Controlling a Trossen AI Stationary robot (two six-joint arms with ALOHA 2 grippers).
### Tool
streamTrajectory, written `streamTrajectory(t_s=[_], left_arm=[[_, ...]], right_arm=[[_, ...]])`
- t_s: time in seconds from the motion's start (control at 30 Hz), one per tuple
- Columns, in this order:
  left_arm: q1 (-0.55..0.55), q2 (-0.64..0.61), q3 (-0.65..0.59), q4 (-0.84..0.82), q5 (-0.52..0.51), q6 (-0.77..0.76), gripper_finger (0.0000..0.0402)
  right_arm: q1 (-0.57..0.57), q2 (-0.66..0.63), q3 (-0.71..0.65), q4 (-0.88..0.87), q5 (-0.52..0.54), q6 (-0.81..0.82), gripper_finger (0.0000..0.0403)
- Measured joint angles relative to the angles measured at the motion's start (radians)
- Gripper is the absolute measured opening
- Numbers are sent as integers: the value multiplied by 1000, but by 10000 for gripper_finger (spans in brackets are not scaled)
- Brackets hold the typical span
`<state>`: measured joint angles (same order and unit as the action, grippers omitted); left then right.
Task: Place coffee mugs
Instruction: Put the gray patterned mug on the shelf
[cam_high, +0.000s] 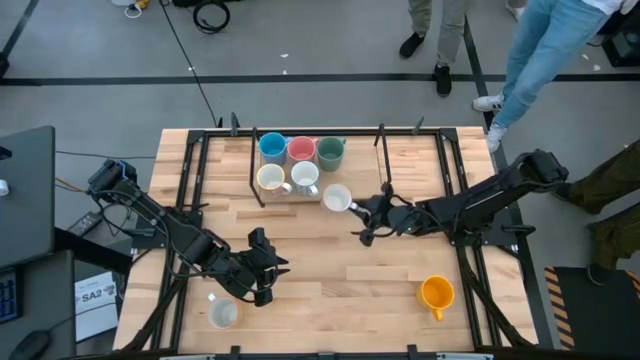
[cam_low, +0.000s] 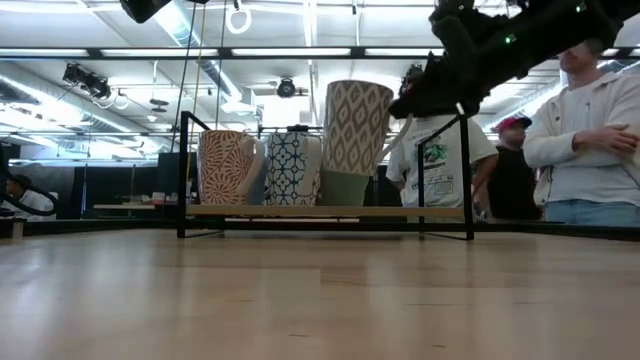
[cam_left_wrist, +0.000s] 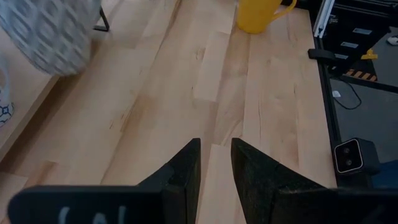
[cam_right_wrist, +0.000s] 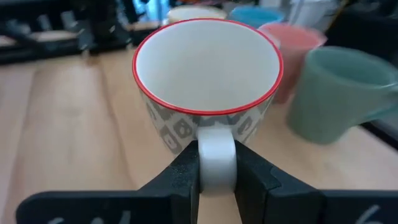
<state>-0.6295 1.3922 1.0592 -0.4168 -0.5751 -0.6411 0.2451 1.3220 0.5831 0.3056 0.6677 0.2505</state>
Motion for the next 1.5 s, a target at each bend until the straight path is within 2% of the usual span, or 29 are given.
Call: streamTrajectory(t_s=[0.23, 0.77, 1.0, 1.3, 1.5], left_arm=[[0, 0, 0, 0, 0, 0, 96], [0, 0, 1, -1, 0, 1, 96], [0, 0, 1, 0, 0, 1, 96], [0, 0, 1, 0, 0, 1, 96], [0, 0, 1, 0, 0, 0, 96]], right_arm=[[-25, -36, 0, 8, 100, -9, 78], [-129, 54, 0, 40, 91, 38, 78], [-160, 107, 4, 140, 90, 19, 79], [-138, 93, 2, 174, 68, 30, 79], [-104, 93, 25, 176, 107, 43, 79]])
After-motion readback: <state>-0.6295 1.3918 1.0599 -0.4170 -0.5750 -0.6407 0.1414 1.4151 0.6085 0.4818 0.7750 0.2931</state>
